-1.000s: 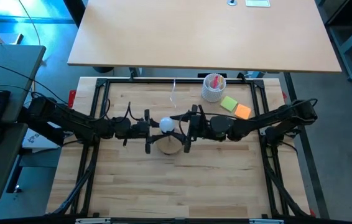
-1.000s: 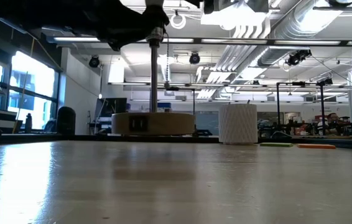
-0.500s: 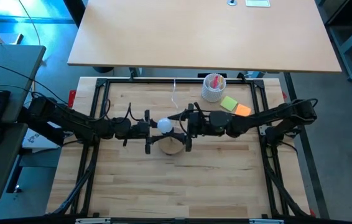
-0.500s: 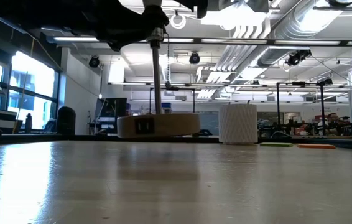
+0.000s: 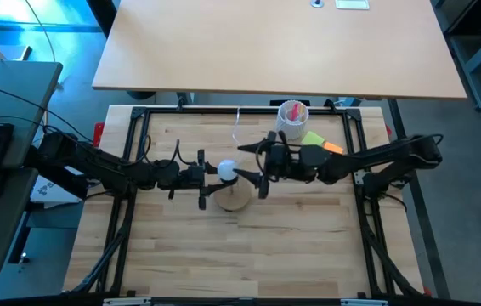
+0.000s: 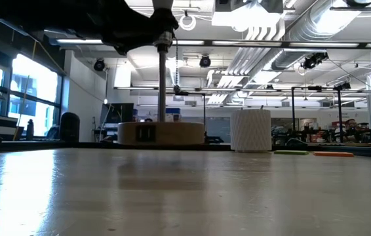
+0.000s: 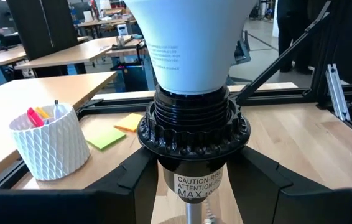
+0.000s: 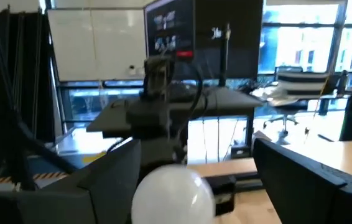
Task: Screw lightbulb
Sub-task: Insert the light bulb into the lamp
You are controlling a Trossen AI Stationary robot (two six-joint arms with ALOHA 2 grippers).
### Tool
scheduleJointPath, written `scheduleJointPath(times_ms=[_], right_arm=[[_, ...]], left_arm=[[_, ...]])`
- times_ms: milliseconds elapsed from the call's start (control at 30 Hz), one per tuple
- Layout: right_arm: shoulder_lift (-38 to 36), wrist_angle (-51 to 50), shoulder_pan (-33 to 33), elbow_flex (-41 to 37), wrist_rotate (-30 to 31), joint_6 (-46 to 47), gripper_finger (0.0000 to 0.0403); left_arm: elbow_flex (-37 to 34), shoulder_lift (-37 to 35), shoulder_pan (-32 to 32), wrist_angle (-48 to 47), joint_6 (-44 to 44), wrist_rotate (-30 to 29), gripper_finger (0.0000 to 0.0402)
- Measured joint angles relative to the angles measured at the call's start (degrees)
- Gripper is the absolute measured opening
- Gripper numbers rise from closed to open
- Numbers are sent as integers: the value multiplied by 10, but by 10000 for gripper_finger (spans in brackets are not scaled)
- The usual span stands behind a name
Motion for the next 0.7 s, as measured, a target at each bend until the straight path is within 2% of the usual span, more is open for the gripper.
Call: scheduleJointPath(times_ms=[167, 300, 533, 700], right_arm=[[-31, -10, 0, 0, 2, -12, 307], [-60, -62, 3, 0, -6, -21, 307], [-85, -162, 0, 0, -128, -39, 307], [-60, -155, 0, 0, -169, -62, 307]], left_arm=[[0, 0, 0, -1, -3, 0, 159], [0, 0, 0, -4, -3, 13, 159], [0, 0, 1, -8, -3, 107, 159], [0, 0, 2, -7, -2, 124, 159]])
